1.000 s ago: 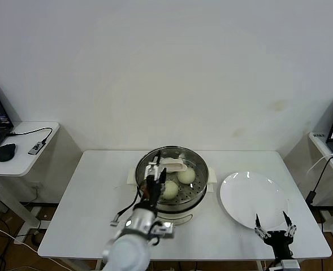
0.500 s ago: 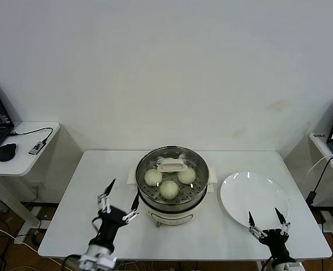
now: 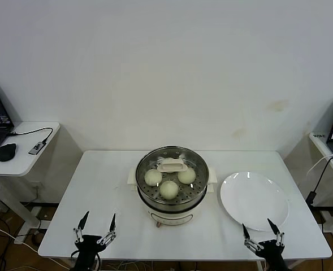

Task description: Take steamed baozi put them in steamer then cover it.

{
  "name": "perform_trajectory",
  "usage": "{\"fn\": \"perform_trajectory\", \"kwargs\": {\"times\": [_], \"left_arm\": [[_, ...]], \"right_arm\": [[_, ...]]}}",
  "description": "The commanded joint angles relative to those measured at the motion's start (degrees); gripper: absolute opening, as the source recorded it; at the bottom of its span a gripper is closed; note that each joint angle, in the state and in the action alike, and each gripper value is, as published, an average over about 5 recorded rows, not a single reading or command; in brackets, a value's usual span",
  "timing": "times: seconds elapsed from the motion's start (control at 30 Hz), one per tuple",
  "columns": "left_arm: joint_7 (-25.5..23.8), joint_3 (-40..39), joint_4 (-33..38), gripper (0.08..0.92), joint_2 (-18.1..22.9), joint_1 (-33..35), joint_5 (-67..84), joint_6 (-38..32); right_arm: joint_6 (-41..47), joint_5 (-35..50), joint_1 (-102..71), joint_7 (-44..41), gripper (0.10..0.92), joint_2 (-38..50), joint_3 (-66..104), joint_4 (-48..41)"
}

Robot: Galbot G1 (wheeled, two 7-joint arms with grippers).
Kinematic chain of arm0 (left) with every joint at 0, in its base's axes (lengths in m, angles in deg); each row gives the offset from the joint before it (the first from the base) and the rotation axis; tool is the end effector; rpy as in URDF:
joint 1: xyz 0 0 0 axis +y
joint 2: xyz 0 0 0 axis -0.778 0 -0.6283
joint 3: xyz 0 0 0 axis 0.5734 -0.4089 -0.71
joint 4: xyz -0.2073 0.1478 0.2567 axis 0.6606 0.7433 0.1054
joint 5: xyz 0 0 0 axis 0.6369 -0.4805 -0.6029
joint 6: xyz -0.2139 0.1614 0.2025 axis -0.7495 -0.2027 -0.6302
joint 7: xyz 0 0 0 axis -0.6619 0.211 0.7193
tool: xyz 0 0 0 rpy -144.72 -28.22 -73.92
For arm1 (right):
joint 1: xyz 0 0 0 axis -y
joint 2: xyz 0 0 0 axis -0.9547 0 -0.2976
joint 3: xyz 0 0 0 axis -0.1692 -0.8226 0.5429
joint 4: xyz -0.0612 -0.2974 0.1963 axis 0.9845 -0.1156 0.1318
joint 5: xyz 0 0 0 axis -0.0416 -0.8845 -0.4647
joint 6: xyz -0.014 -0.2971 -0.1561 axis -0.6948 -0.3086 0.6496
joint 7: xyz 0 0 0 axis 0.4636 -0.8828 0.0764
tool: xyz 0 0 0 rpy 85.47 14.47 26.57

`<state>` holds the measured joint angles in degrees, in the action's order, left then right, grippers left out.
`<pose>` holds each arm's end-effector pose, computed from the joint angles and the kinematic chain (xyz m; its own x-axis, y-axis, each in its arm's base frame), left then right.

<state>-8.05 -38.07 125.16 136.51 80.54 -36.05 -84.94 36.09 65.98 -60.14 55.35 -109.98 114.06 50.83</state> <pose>0.0894 0.0566 -0.3498 -0.9971 0.0401 0.0648 0.0458 0.9950 0.0887 0.0796 -0.1241 -0.3617 -0.9840 -0.0767 0.1607 -0.0998 0.9850 -0.1409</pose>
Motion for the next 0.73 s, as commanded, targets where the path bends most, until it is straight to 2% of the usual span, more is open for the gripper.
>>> {"fn": "perform_trajectory", "kwargs": {"times": [0.03, 0.73], "left_arm": [[-1.13, 2.82, -3.14, 0.823, -0.08, 3.07, 10.15, -2.43], [-2.39, 2.4, -0.46, 0.823, -0.31, 4.52, 7.65, 3.33]], "right_arm": [[-0.16, 1.8, -3.99, 0.23, 0.823, 1.67, -2.88, 1.88], [0.39, -0.55, -5.35, 1.55, 0.823, 2.19, -5.01, 1.61]]}}
